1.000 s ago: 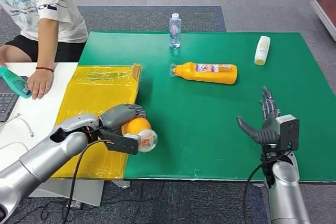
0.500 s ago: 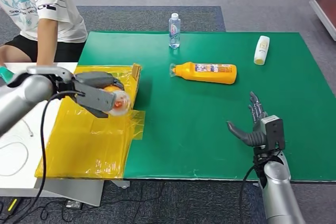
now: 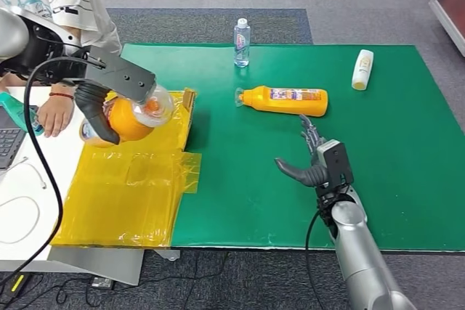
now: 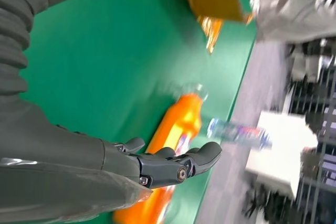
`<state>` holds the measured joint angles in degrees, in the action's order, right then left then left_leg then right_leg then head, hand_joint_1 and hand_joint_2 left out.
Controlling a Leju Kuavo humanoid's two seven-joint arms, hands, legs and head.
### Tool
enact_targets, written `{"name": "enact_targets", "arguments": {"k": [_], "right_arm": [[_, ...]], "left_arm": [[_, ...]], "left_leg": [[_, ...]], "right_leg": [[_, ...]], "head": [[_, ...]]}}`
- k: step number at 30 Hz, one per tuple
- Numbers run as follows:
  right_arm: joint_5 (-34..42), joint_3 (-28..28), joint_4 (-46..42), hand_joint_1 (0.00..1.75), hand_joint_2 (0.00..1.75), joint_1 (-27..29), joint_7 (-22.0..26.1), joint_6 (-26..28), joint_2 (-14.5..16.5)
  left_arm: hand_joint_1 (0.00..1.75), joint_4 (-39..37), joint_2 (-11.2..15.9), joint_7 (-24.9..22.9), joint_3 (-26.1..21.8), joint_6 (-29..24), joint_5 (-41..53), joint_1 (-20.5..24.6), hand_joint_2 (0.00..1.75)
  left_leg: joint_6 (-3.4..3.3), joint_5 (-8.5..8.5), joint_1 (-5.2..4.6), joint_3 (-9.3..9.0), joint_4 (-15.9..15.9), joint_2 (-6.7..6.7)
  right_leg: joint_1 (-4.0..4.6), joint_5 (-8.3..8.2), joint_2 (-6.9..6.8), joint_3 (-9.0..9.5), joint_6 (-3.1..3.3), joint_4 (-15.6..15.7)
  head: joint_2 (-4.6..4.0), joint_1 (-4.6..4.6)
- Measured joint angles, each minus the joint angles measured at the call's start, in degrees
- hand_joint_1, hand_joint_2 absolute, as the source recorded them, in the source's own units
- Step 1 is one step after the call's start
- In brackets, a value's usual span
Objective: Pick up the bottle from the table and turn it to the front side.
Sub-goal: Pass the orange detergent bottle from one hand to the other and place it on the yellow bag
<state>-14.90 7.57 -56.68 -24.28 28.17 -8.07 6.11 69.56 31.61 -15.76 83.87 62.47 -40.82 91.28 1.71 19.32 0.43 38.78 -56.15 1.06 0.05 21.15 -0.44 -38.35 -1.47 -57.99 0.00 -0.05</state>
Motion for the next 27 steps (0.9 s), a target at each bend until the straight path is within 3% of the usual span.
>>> {"name": "enact_targets", "arguments": {"k": [7, 15, 27], "right_arm": [[0.5, 3.0, 1.3, 0.00, 1.75, -1.8, -0.3, 0.0, 1.2], [1.2, 5.3, 2.2, 0.00, 1.75, -2.9, -0.5, 0.7, 1.9], [1.5, 6.4, 2.3, 0.00, 1.75, -2.5, -0.7, 1.4, 2.0]], "left_arm": [[1.75, -4.6, 1.3, 0.3, 2.4, 2.0, 3.9, -3.7, 1.75], [1.75, -11.3, 1.4, 10.6, 3.4, 1.1, 15.5, -10.8, 1.75], [1.75, -12.5, 2.5, 16.5, 3.5, -3.7, 19.3, -14.1, 1.75]], "left_leg": [[0.03, -0.04, 0.00, 0.01, 0.0, 0.00], [0.04, -0.10, 0.01, 0.07, 0.0, -0.01], [0.05, -0.13, 0.01, 0.17, 0.0, -0.01]], "right_leg": [[0.00, -0.02, 0.00, -0.04, 0.03, 0.0], [0.01, -0.03, -0.01, -0.10, 0.03, 0.0], [0.01, -0.07, -0.01, -0.25, 0.07, 0.0]], "head": [[0.00, 0.00], [0.00, -0.01], [0.00, -0.02]]}}
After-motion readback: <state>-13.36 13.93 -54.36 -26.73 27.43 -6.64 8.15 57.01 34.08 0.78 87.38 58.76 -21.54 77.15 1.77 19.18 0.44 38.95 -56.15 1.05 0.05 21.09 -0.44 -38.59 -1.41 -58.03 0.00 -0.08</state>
